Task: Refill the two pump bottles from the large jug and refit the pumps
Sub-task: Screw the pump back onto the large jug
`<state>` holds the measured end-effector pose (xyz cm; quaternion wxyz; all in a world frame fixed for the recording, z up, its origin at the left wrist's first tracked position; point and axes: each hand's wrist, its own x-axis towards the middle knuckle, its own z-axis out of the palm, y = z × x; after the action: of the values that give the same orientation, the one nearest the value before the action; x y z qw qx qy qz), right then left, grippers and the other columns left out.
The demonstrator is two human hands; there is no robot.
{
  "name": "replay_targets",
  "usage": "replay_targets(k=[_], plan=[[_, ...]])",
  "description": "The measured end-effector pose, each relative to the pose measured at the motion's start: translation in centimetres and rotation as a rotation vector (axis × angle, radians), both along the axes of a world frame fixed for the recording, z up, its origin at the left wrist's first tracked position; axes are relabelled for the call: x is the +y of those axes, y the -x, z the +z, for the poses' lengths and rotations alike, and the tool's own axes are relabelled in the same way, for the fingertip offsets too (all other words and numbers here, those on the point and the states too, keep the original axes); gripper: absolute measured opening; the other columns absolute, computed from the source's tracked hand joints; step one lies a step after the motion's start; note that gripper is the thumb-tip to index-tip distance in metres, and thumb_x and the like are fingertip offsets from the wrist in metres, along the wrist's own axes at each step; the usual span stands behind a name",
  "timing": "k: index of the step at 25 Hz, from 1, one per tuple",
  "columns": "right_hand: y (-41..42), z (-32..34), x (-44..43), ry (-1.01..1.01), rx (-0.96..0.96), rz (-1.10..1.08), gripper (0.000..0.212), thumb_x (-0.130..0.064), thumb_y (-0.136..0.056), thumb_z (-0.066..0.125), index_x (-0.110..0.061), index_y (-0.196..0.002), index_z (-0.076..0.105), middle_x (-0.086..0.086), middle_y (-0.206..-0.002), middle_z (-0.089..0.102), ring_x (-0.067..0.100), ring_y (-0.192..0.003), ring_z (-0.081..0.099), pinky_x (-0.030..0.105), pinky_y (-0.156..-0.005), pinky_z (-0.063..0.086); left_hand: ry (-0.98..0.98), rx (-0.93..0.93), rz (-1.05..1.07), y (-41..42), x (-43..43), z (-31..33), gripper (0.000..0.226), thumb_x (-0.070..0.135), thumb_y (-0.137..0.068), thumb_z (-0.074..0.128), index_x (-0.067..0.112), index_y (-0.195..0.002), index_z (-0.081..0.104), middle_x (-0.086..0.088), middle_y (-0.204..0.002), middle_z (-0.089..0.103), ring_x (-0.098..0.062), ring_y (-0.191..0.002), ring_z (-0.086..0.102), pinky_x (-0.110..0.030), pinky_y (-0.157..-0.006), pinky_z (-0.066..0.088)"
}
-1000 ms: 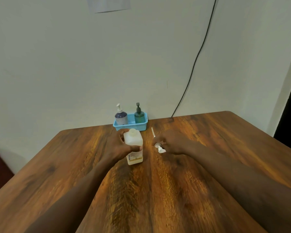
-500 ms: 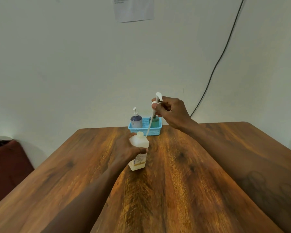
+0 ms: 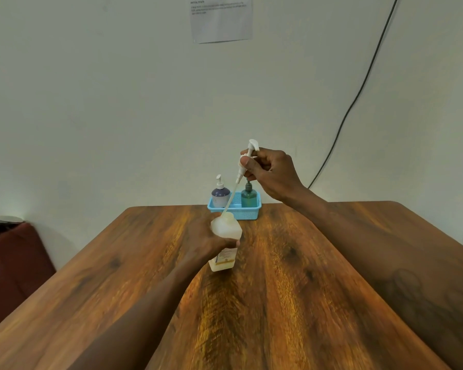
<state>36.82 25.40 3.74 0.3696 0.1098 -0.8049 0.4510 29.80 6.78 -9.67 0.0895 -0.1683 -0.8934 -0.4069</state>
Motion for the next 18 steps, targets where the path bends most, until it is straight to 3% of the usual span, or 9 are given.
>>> replay_targets(k=[9,13,18], plan=[[-0.3,0.6,0.4,0.056,0.021,-0.041,0.026,-0.028,-0.099,0.066,-0.011,-0.117,0.072,0.003,-0.093,0.077,0.018,-0.081,0.078,0.044,-0.079,0.064,-0.049,0.025,-0.014,0.1,-0.9,0.0,0.093,0.049,-0.059,0.095,0.023,-0.14,0.058,-0.002,-0.134,0.065,-0.021,-0.116,0.062,-0.035,-0.09,0.059],[-0.4,-0.2,-0.1,-0.009,-0.038,0.022,0.029,-0.029,-0.098,0.067,-0.009,-0.118,0.072,0.007,-0.095,0.079,0.018,-0.08,0.078,0.044,-0.081,0.064,-0.107,0.075,-0.049,-1.1,-0.3,1.1,0.097,0.07,-0.049,0.086,0.029,-0.134,0.062,0.004,-0.126,0.07,-0.014,-0.105,0.066,-0.036,-0.084,0.063],[-0.7,-1.0,-0.6,-0.158,-0.121,0.04,0.028,-0.034,-0.099,0.065,-0.018,-0.119,0.075,-0.01,-0.107,0.075,0.01,-0.094,0.073,0.041,-0.09,0.061,-0.262,0.206,-0.095,-2.8,1.0,4.3,0.092,0.075,-0.053,0.085,0.031,-0.131,0.065,0.012,-0.118,0.073,-0.007,-0.096,0.071,-0.032,-0.077,0.065]])
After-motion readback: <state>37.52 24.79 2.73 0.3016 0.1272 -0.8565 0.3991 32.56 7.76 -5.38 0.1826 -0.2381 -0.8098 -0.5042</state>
